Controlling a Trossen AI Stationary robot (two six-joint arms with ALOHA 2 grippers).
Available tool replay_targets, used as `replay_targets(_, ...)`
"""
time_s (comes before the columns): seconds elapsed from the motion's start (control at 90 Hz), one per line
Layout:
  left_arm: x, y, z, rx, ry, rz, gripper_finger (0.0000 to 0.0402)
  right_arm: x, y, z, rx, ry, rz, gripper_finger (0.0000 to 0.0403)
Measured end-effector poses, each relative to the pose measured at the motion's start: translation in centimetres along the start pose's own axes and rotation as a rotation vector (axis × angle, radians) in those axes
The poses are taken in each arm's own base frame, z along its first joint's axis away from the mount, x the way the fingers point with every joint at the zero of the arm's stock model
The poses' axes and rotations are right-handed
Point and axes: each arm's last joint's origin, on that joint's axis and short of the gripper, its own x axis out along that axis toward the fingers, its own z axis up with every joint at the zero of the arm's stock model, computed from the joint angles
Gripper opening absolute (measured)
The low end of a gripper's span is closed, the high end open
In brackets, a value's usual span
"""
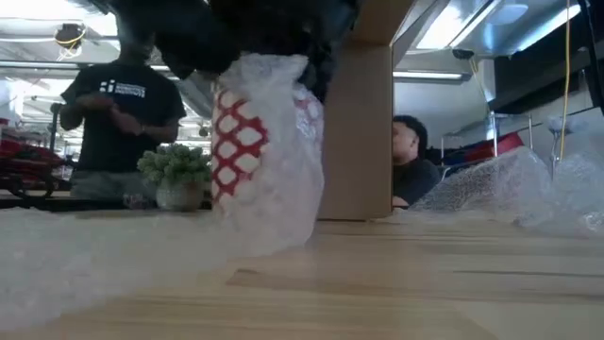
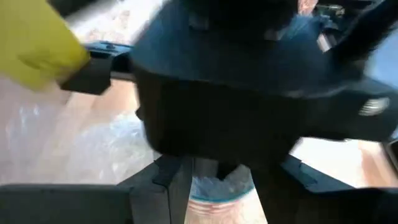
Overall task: Wrap mug
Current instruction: Wrap the red mug with the bubble wrap
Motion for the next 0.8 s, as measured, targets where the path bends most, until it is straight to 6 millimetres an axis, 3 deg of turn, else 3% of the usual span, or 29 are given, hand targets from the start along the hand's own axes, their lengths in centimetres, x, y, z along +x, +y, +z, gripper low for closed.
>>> replay_targets(0.244, 2.4, -0.2, -1.7, 0.017, 0.064, 0.047, 0.0136, -0.8, 0.0, 0.0, 0.003, 0.01, 0.026, 0.0088)
replay_targets(0.511, 2.4, -0.3, -1.6, 0.017, 0.062, 0.04, 0.0136, -2.4, -0.5, -0.5, 0.014, 0.07, -0.015, 0.0088)
replay_targets(0.567, 2.4, -0.2, -1.7, 0.018, 0.063, 0.038, 0.0136, -4.0, -0.7, -0.3, 0.017, 0.047, -0.042, 0.0088)
replay_targets(0.678, 2.4, -0.2, -1.8, 0.032, 0.068, 0.037, 0.0136, -9.8, -1.6, 0.3, 0.034, -0.033, -0.058, 0.0088)
replay_targets(0.8, 2.5, -0.3, -1.7, 0.028, 0.062, 0.032, 0.0136, -10.7, -1.8, 0.2, 0.045, -0.054, -0.08, 0.0088)
